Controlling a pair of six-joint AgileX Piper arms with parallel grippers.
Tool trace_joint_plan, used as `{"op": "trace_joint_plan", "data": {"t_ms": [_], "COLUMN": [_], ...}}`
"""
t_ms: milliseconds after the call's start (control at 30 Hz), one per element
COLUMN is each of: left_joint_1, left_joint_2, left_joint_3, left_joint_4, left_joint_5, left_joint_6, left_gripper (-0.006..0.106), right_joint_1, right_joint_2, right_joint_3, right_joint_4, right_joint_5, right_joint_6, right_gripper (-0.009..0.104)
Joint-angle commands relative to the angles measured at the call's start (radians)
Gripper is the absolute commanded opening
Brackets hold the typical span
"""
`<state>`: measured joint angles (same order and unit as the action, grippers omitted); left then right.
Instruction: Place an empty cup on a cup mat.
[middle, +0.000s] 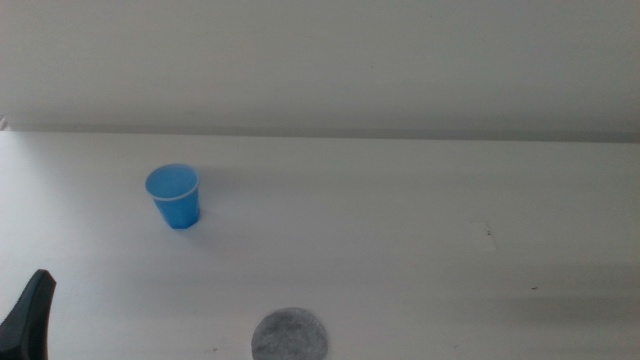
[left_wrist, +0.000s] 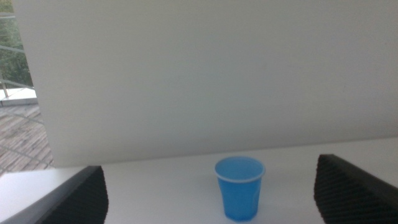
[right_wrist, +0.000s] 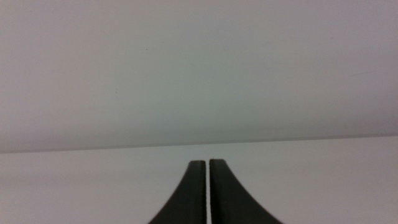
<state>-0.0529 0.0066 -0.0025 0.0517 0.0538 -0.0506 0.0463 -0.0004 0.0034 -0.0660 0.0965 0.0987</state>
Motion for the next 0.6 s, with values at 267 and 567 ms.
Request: {"op": "trace_joint_plan", "data": {"t_ms": [267,567], "left_joint_1": [-0.127,-0.158], "left_joint_2": [0.529,0.959], "left_joint_3": [-0.452,-0.957], "left_joint_4": [-0.008,-0.089], "left_joint_5": [0.270,0.779], "left_joint_6": [-0.004,-0.004], "left_gripper": [0.088,0.088], "right_joint_1": [0.004,0.004], "right_joint_2": [-0.036,-0.036], "right_joint_3": [0.035,0.035], "right_joint_4": [-0.010,-0.010], "right_joint_5": [-0.006,-0.006], "right_joint_6": [-0.001,-0.001], "right_gripper": [-0.002,-0.002]}}
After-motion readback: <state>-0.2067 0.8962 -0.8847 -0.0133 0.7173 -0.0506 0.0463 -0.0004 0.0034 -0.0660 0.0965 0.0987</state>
